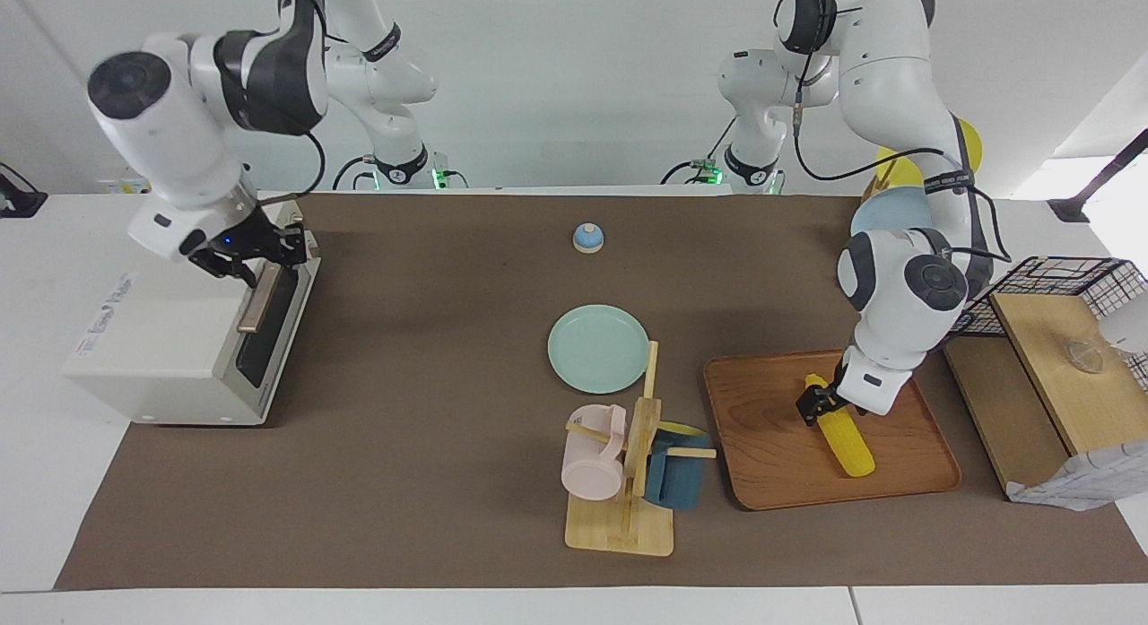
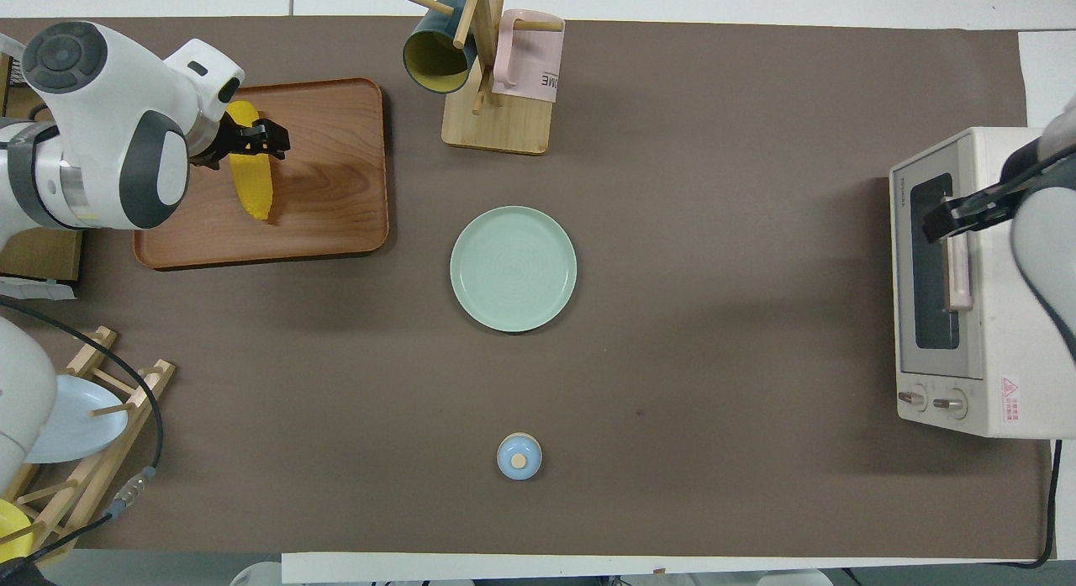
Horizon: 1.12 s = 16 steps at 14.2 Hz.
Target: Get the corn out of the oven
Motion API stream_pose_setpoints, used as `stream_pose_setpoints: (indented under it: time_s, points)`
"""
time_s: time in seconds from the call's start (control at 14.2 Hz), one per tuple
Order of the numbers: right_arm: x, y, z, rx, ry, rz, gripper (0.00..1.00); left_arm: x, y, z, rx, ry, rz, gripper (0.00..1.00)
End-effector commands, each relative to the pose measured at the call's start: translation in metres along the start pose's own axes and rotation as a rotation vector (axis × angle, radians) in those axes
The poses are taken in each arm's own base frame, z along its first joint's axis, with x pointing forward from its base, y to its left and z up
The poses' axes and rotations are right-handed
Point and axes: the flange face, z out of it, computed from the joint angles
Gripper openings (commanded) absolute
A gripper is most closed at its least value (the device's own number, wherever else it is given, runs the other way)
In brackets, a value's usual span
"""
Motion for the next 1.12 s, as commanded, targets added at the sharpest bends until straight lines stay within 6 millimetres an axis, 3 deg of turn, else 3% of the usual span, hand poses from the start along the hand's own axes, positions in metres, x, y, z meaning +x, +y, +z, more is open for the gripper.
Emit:
stream_pose_setpoints:
  time_s: [0.0,0.14,0.21,0.35,0.56,0.84,0.98,1.05]
  points:
    - [-0.01,-0.008,-0.055,0.047,0.029,0.124,1.0,-0.019,-0.025,-0.065,0.006,-0.035,-0.011,1.0]
    - [-0.029,-0.007,-0.101,0.054,0.007,0.196,1.0,-0.037,-0.039,-0.118,0.011,-0.072,0.006,1.0]
    - [-0.033,-0.004,-0.11,0.041,0.007,0.202,1.0,-0.047,-0.051,-0.149,0.017,-0.1,0.012,1.0]
    - [-0.038,0.003,-0.104,0.004,-0.019,0.218,1.0,-0.069,-0.07,-0.209,0.033,-0.115,0.077,1.0]
    - [-0.04,0.012,-0.099,-0.035,-0.028,0.228,1.0,-0.091,-0.093,-0.273,0.026,-0.126,0.074,1.0]
    - [-0.044,-0.002,-0.091,-0.027,-0.057,0.204,1.0,-0.106,-0.096,-0.31,0.02,-0.121,0.094,1.0]
    - [-0.045,-0.011,-0.091,-0.016,-0.053,0.177,1.0,-0.107,-0.092,-0.311,0.01,-0.077,0.093,1.0]
    - [-0.045,-0.019,-0.092,-0.015,-0.052,0.164,1.0,-0.109,-0.088,-0.301,0.005,-0.045,0.097,1.0]
